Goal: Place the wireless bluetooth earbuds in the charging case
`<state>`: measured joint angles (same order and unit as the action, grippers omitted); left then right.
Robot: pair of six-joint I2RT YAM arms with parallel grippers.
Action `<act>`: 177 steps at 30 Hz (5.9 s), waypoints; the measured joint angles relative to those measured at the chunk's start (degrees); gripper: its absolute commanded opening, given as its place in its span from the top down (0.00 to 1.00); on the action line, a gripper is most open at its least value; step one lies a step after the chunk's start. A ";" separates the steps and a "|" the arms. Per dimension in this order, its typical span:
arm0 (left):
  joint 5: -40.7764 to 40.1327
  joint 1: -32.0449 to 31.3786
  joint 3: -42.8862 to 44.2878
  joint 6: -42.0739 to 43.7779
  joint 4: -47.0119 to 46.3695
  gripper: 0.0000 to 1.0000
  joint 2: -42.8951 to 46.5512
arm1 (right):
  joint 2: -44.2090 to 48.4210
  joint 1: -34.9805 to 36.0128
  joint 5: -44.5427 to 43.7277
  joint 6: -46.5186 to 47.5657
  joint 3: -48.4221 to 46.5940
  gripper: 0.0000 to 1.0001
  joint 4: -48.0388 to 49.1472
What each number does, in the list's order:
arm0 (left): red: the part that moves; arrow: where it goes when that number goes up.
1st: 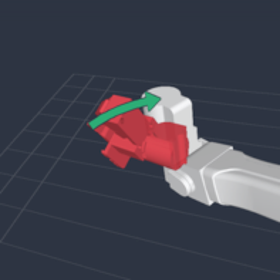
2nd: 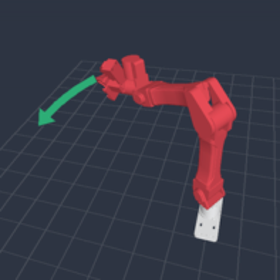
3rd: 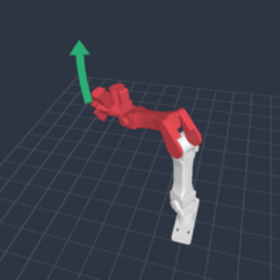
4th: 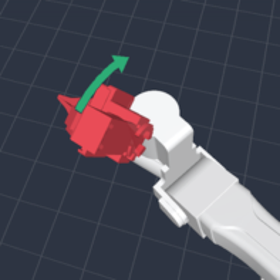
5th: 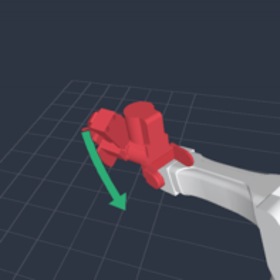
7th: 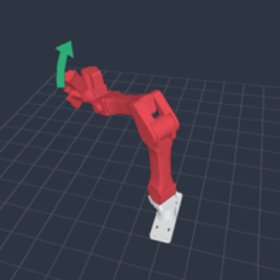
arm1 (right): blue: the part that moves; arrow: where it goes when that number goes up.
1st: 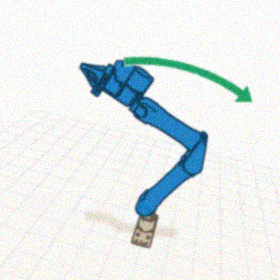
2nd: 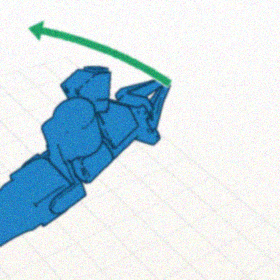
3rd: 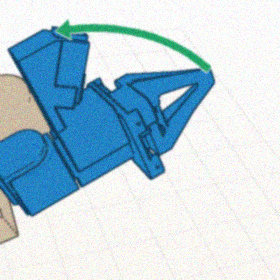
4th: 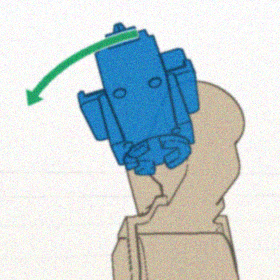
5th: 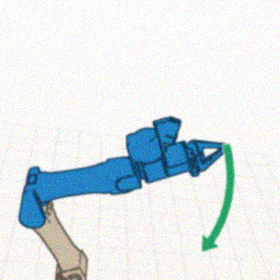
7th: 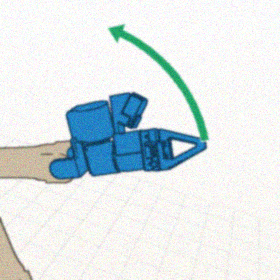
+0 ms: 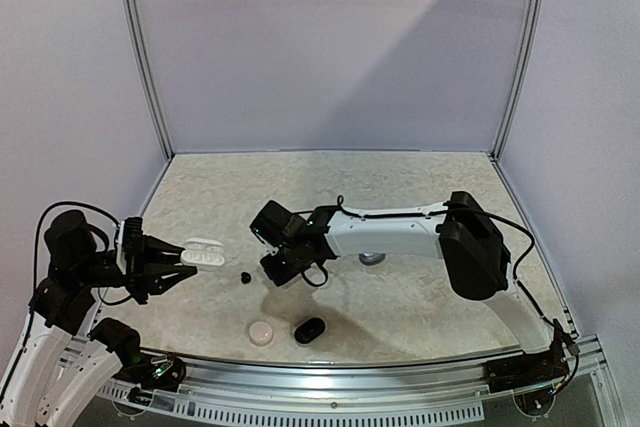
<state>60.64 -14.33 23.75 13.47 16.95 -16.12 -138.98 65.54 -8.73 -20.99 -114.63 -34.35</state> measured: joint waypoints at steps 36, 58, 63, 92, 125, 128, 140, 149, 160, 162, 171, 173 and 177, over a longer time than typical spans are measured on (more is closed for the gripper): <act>-1.57 0.00 -0.24 -0.09 -0.87 1.00 -0.79 | 0.02 -3.74 -1.62 0.20 0.02 0.96 -1.38; -2.38 0.00 -0.28 -0.66 -1.27 1.00 -1.44 | 8.44 -6.08 4.35 2.49 15.04 0.87 1.03; -2.47 0.00 -0.28 -0.66 -1.27 1.00 -1.44 | 8.41 -6.34 4.33 3.89 14.49 0.83 -0.55; -2.67 0.00 -0.28 -0.63 -1.25 1.00 -1.44 | 8.41 -6.64 4.31 7.45 11.30 1.00 -4.24; 2.91 -9.66 3.21 13.57 -8.55 1.00 -12.48 | 45.53 1.36 27.10 40.70 19.52 1.00 9.75; 1.77 -10.29 3.45 14.27 -8.55 1.00 -12.98 | 44.65 3.08 29.18 42.95 18.34 1.00 9.60; -1.01 -11.56 3.63 14.29 -8.66 1.00 -13.14 | 43.82 5.11 31.95 48.24 15.67 1.00 8.39; -3.15 -11.91 3.63 9.01 -12.48 1.00 -13.09 | 40.24 6.82 32.06 51.82 15.21 1.00 7.39; -4.55 -12.44 3.63 6.16 -13.88 1.00 -13.09 | 37.03 6.84 31.63 54.21 13.44 1.00 7.37; -4.85 -12.70 3.63 5.90 -14.32 1.00 -13.09 | 36.24 6.84 31.36 54.34 12.87 1.00 7.39; -6.34 -13.05 3.58 5.73 -14.56 1.00 -12.72 | 34.58 6.84 28.55 53.40 12.00 1.00 7.41; -6.54 -13.05 3.56 5.75 -14.53 1.00 -12.52 | 34.58 6.84 28.11 52.94 11.93 1.00 7.45; -6.73 -13.05 3.54 5.97 -14.51 1.00 -12.37 | 34.58 6.82 27.21 52.46 11.93 1.00 7.50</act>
<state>53.91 -27.38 27.29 19.44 2.44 -28.49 -104.40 72.36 18.48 31.46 -102.69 -26.85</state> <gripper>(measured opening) 0.246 0.034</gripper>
